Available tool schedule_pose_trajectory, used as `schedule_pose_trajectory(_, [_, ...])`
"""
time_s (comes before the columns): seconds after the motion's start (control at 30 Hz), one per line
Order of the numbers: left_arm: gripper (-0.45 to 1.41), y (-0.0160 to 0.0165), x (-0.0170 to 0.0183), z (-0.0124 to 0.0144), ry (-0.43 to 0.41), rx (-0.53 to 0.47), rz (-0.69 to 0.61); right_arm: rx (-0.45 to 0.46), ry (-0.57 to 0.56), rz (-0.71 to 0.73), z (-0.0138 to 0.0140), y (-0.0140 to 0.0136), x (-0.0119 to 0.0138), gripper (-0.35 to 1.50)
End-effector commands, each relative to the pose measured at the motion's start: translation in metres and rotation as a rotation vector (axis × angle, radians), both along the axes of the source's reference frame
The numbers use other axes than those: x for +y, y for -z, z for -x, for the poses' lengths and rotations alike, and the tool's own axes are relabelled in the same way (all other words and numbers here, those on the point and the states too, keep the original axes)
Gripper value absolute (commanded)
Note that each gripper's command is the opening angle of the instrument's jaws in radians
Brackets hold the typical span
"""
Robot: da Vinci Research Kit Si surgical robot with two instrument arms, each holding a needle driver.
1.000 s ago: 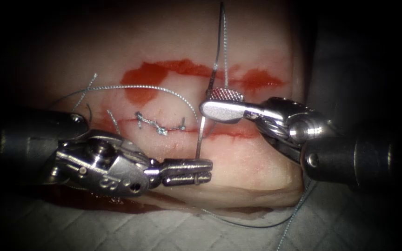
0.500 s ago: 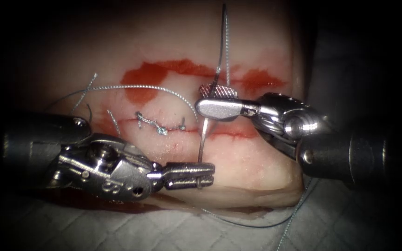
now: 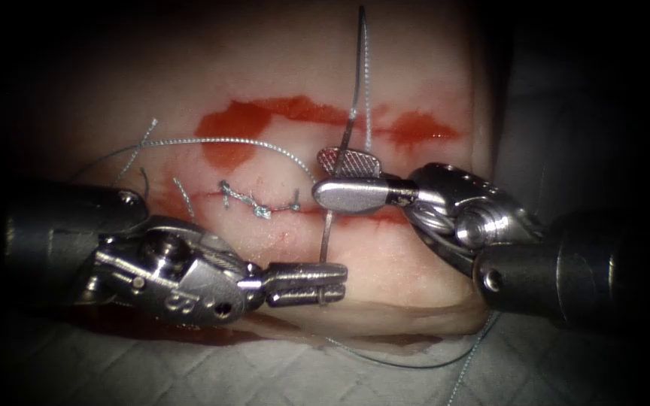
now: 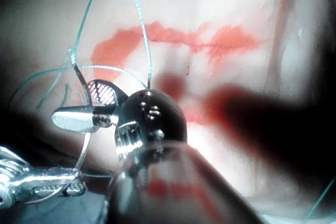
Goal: Wound Closure
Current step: Pass the needle back to the right gripper
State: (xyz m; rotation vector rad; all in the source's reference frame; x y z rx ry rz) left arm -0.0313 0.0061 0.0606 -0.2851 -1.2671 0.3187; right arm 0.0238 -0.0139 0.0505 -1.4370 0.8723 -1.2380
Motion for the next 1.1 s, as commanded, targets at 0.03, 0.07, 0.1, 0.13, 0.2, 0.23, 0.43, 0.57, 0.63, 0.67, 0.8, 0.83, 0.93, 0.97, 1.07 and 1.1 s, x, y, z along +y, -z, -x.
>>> schedule_pose_trajectory(0.03, [-0.45,-0.0005,0.0001,0.0006,0.0,-0.001,0.002,0.007,-0.001,0.001,-0.0011,-0.0003,0.0004,1.21])
schedule_pose_trajectory(0.07, [-0.45,-0.0005,0.0,0.0006,0.0,-0.001,0.002,0.006,-0.002,0.001,-0.0011,-0.0003,0.0005,1.18])
schedule_pose_trajectory(0.1, [-0.45,-0.0005,0.0,0.0006,0.0,-0.001,0.003,0.006,-0.003,0.0,-0.0011,-0.0003,0.0005,1.16])
schedule_pose_trajectory(0.13, [-0.45,-0.0005,0.0,0.0006,-0.002,0.002,0.002,0.005,-0.005,0.0,-0.0012,-0.0003,0.0006,1.18])
schedule_pose_trajectory(0.2, [-0.45,-0.0006,-0.0001,0.0006,-0.003,0.004,0.002,-0.005,-0.019,-0.002,-0.0012,-0.0004,0.0008,1.28])
schedule_pose_trajectory(0.23, [-0.45,-0.0006,-0.0001,0.0006,-0.003,0.004,0.002,-0.005,-0.019,-0.002,-0.0012,-0.0004,0.0008,1.28])
schedule_pose_trajectory(0.43, [-0.45,-0.0005,-0.0001,0.0007,-0.003,0.005,0.003,-0.015,-0.034,0.0,-0.0011,-0.0008,0.001,0.86])
schedule_pose_trajectory(0.57, [-0.45,-0.0005,-0.0002,0.0007,-0.003,0.005,0.003,-0.019,-0.039,0.001,-0.0008,-0.0011,0.0013,0.61])
schedule_pose_trajectory(0.63, [-0.45,-0.0005,-0.0002,0.0007,-0.003,0.005,0.003,-0.02,-0.039,0.004,-0.0007,-0.0014,0.0012,-0.08])
schedule_pose_trajectory(0.67, [-0.45,-0.0005,-0.0002,0.0007,-0.003,0.005,0.003,-0.02,-0.039,0.004,-0.0007,-0.0014,0.0012,-0.08])
schedule_pose_trajectory(0.8, [-0.45,-0.0005,-0.0002,0.0008,-0.003,0.005,0.003,-0.03,-0.061,0.007,-0.0006,-0.0018,0.0015,-0.35])
schedule_pose_trajectory(0.83, [-0.45,-0.0005,-0.0002,0.0008,-0.003,0.005,0.003,-0.03,-0.061,0.007,-0.0006,-0.0018,0.0015,-0.35])
schedule_pose_trajectory(0.93, [-0.45,-0.0005,-0.0002,0.0008,-0.003,0.005,0.003,-0.018,-0.092,0.003,-0.0005,-0.002,0.0019,-0.35])
schedule_pose_trajectory(0.97, [-0.45,-0.0005,-0.0002,0.0008,-0.003,0.005,0.003,-0.007,-0.113,0.043,-0.0004,-0.0022,0.0019,-0.35])
schedule_pose_trajectory(1.07, [-0.45,-0.0005,-0.0002,0.0007,-0.004,0.005,0.003,-0.015,-0.115,0.266,-0.0003,-0.0026,0.0018,-0.35])
schedule_pose_trajectory(1.1, [-0.45,-0.0006,-0.0002,0.0007,-0.001,0.004,-0.008,-0.021,-0.104,0.359,-0.0003,-0.0027,0.0017,-0.35])
